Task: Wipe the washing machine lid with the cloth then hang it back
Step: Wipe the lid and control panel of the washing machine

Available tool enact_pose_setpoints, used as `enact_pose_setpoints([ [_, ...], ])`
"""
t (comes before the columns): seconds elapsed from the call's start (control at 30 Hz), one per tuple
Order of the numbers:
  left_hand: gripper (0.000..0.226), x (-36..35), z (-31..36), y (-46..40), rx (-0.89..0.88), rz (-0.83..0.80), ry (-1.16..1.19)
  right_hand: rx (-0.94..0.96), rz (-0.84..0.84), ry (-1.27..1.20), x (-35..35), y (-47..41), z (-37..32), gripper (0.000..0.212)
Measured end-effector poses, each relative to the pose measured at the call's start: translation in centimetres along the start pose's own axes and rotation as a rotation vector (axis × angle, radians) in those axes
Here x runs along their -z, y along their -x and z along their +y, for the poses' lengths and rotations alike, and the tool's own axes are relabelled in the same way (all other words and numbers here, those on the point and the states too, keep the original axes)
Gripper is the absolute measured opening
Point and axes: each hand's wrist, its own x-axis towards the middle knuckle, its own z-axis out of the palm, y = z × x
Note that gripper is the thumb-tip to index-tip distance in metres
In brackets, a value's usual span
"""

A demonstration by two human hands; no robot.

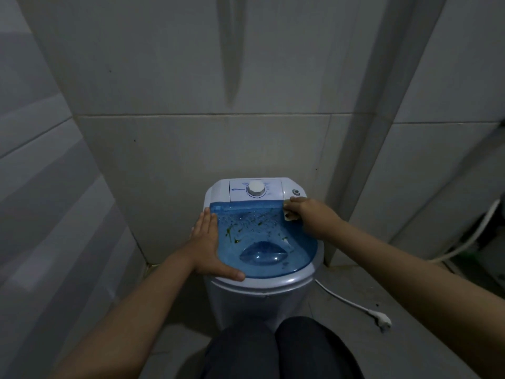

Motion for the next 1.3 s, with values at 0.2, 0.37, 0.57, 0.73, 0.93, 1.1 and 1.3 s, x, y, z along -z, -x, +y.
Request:
enact_pose_setpoints([
  [0.2, 0.171, 0.3, 0.1, 0.2, 0.004, -0.011, -0.008, -0.04, 0.054, 0.0, -1.5, 4.0, -1.8, 0.042],
  [0.37, 0.174, 0.3, 0.4, 0.4, 0.001, -0.01, -0.009, -0.071, 0.063, -0.007, -2.2, 7.2, -3.7, 0.049],
  [0.57, 0.174, 0.2, 0.4, 0.3, 0.011, 0.0, -0.011, -0.108, 0.017, 0.041, -2.0, 9.7, -6.4, 0.047],
  [0.73, 0.177, 0.3, 0.5, 0.5, 0.014, -0.008, -0.006, -0.043, -0.089, -0.036, -0.6, 11.0, -8.8, 0.043],
  [0.93, 0.174, 0.3, 0.6, 0.6, 0.012, -0.005, -0.009, -0.078, -0.195, -0.367, 3.9, 7.9, -8.1, 0.032],
  [1.1, 0.174, 0.2, 0.5, 0.5, 0.013, -0.003, -0.008, -0.132, 0.077, -0.281, 3.9, 0.7, -5.3, 0.028],
  [1.3, 0.173, 0.2, 0.4, 0.5, 0.014, 0.001, 0.0, -0.122, 0.064, -0.091, 1.9, -5.7, -3.1, 0.032],
])
